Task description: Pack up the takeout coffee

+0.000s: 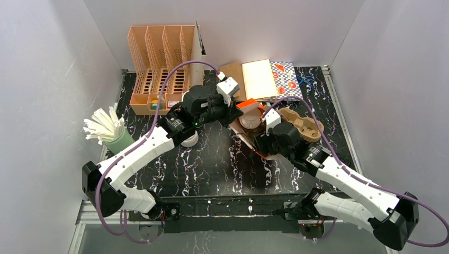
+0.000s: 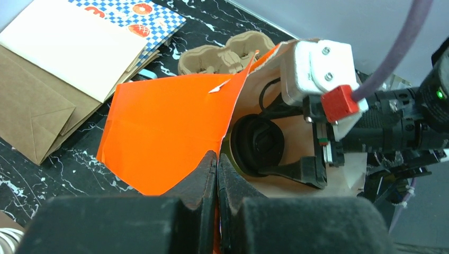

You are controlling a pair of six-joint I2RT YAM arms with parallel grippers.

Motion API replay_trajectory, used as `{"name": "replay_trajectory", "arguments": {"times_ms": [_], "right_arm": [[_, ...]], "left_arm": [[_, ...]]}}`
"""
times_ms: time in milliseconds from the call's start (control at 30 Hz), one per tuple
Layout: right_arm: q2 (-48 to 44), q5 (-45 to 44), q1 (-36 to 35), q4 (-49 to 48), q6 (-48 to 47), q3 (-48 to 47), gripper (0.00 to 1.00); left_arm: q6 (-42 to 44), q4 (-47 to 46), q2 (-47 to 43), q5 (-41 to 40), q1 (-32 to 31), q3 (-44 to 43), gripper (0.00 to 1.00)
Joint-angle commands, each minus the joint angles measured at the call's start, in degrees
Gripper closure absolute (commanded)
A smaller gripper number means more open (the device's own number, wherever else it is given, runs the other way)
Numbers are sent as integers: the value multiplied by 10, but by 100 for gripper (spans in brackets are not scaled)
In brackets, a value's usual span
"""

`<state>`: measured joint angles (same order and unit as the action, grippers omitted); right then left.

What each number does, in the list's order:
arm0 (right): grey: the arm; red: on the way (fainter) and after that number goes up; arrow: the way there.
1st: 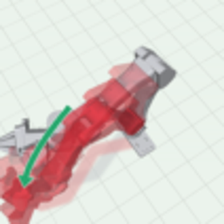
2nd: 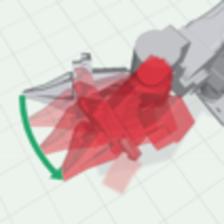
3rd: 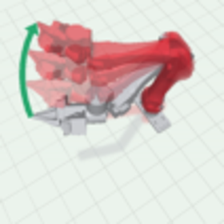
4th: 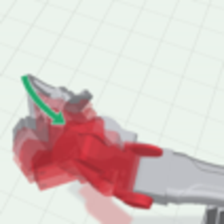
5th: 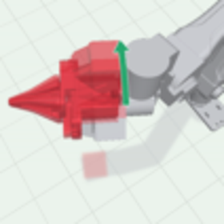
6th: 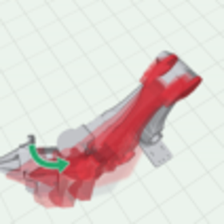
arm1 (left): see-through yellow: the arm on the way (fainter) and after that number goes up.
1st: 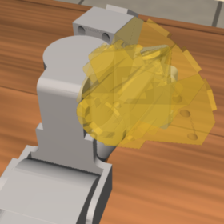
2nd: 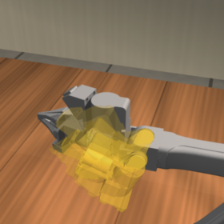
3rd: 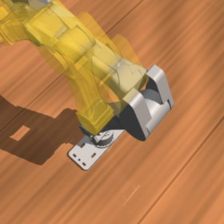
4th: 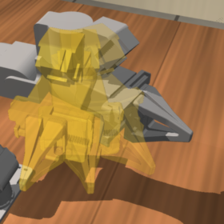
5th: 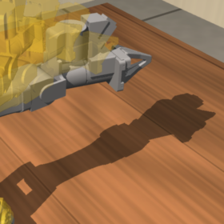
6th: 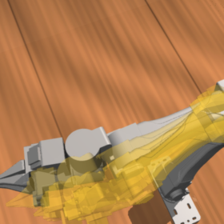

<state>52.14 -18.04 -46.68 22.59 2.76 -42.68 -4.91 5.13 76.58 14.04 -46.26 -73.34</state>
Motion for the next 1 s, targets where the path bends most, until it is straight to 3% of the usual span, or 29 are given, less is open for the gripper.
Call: {"name": "replay_trajectory", "arguments": {"times_ms": [0, 467, 967], "right_arm": [[14, -1, -1, 25, 31, -12, 99], [-44, 16, 2, 12, -20, 9, 99], [-5, 10, 7, 12, -69, -3, 99]], "left_arm": [[31, 8, -41, 39, 0, 17, 100], [78, 55, -40, 96, 0, -3, 100], [80, 33, -30, 52, 2, -43, 100]]}}
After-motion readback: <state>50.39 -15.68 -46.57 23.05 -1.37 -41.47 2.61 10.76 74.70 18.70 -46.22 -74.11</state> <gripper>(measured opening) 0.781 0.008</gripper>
